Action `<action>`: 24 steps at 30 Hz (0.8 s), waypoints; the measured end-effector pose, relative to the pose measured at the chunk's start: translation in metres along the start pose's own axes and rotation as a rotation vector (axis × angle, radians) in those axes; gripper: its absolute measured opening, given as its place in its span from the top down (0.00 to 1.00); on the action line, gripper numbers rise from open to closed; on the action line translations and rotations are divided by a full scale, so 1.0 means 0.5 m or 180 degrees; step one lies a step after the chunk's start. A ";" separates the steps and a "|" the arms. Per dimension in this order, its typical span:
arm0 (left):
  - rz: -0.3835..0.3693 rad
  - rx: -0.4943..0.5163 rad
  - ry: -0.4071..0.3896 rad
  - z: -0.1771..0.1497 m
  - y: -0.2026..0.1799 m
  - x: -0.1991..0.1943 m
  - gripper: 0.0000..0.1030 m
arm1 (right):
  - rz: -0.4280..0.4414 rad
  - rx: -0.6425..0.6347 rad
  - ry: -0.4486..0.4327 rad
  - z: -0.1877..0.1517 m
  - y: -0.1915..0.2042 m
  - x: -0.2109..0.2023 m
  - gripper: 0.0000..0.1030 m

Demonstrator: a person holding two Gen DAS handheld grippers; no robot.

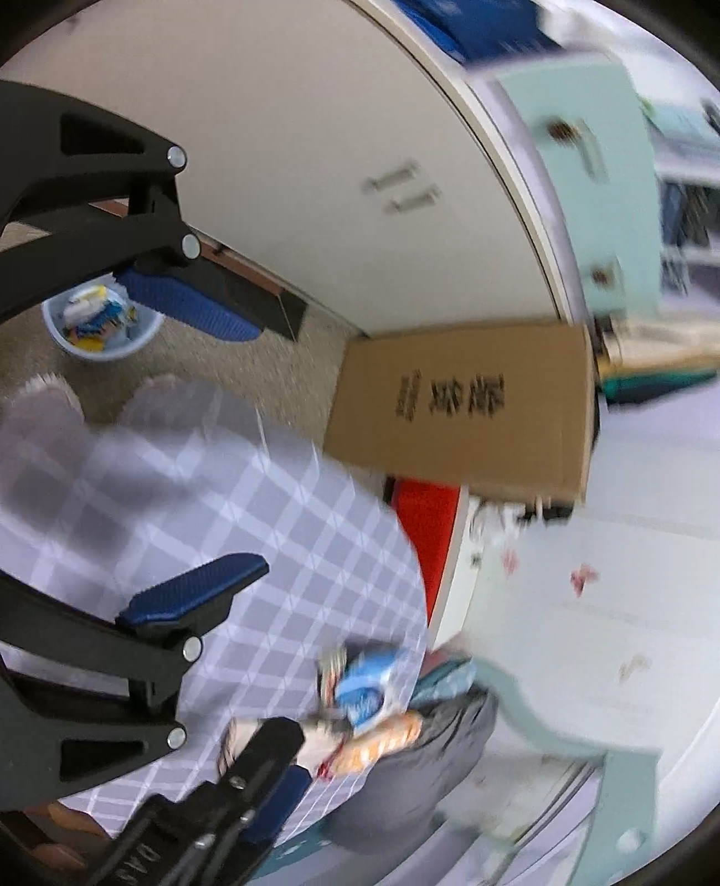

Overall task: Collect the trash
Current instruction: 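Move both open tools back toward the table, then grasp the orange-white bag with the right tool while the left tool grasps the blue-white carton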

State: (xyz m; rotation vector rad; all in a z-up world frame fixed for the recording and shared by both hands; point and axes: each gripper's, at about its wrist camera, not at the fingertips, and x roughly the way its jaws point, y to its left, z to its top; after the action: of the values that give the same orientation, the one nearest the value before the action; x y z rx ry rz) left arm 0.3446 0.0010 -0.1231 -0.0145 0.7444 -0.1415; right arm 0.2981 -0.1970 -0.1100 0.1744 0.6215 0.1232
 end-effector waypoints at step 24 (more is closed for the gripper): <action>-0.0427 0.0890 0.0439 0.148 -0.447 0.267 0.44 | -0.0569 0.0784 0.0096 0.091 -0.465 0.072 0.30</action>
State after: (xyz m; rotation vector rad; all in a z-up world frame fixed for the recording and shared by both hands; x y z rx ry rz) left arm 0.4639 -0.2407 -0.1446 0.2138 0.8561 -0.3767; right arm 0.3685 -0.4242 -0.1405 0.3543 0.6787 -0.1244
